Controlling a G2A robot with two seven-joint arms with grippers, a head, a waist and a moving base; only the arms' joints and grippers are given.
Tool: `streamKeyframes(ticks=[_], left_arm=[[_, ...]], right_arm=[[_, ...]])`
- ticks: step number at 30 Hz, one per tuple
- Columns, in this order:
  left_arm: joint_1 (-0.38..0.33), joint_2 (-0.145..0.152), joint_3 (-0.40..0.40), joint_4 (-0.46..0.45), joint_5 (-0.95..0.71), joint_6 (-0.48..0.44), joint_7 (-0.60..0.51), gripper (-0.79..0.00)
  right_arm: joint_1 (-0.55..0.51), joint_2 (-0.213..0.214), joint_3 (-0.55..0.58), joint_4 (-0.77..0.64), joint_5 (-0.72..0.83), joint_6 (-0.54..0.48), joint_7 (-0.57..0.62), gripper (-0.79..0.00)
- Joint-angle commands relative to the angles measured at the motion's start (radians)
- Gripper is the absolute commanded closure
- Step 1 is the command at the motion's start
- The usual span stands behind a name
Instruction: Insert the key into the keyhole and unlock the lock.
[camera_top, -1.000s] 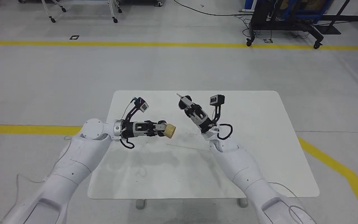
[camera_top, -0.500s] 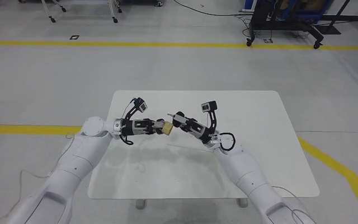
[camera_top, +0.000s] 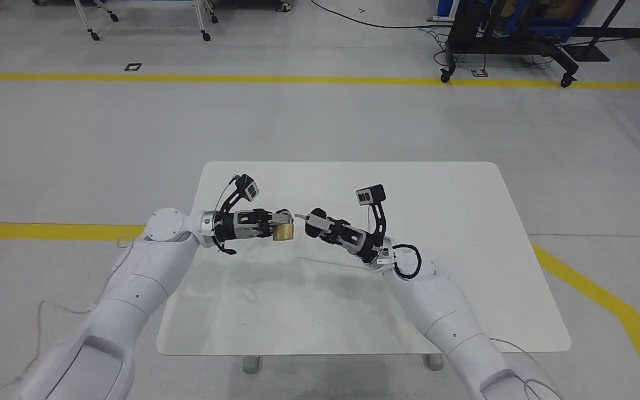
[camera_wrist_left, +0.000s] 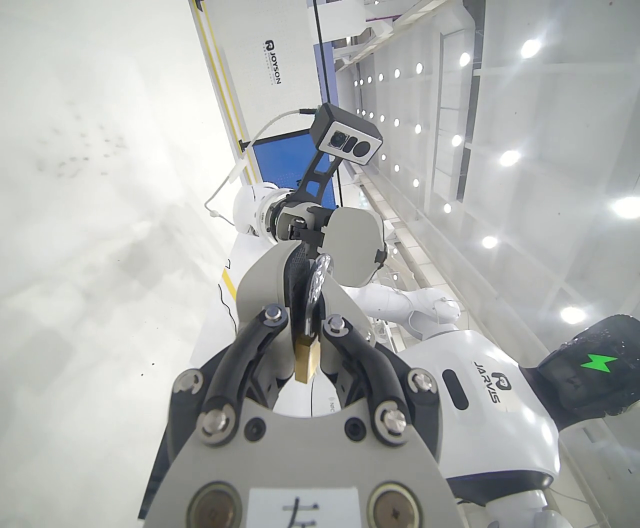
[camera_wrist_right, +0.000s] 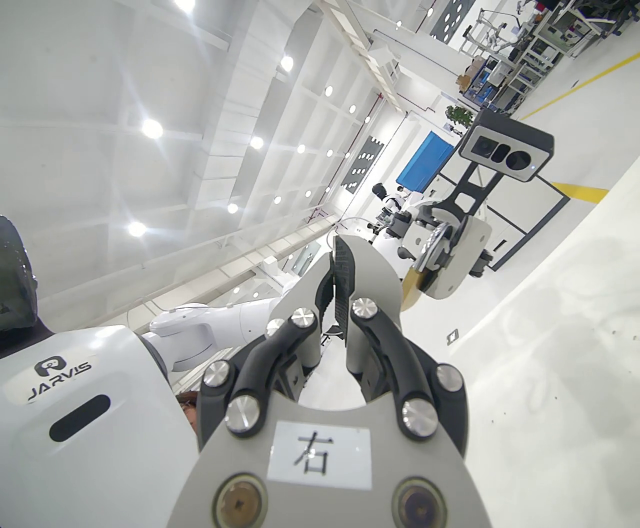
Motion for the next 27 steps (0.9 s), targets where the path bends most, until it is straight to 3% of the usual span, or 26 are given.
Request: streamKeyframes(ticks=[1, 3, 7, 9, 12, 23, 25, 27], left_arm=[[0.0, 0.0, 0.0, 0.0, 0.0, 0.0, 0.0, 0.0], [0.019, -0.001, 0.003, -0.007, -0.006, 0.058, 0.033, 0.0], [0.046, -0.004, 0.012, -0.027, -0.04, 0.373, 0.145, 0.0], [0.052, -0.004, 0.001, -0.052, -0.057, 0.449, 0.188, 0.0], [0.062, -0.002, -0.019, -0.076, -0.081, 0.505, 0.233, 0.0], [0.064, -0.002, -0.014, -0.085, -0.056, 0.513, 0.265, 0.0], [0.064, -0.001, -0.005, -0.121, -0.022, 0.567, 0.286, 0.0], [0.066, 0.0, 0.019, -0.134, 0.034, 0.656, 0.28, 0.0]], right_arm=[[0.0, 0.0, 0.0, 0.0, 0.0, 0.0, 0.0, 0.0], [0.0, 0.0, 0.0, 0.0, 0.0, 0.0, 0.0, 0.0], [-0.024, 0.002, 0.001, -0.039, 0.02, 0.033, -0.017, 0.0], [-0.058, 0.011, 0.025, -0.073, 0.023, 0.042, -0.032, 0.0], [-0.108, 0.021, 0.05, -0.134, 0.021, 0.062, -0.052, 0.0], [-0.108, 0.021, 0.05, -0.134, 0.021, 0.062, -0.052, 0.0], [-0.097, 0.026, 0.043, -0.167, -0.118, 0.03, -0.042, 0.0], [-0.064, 0.041, 0.077, -0.189, -0.455, 0.007, -0.094, 0.0]])
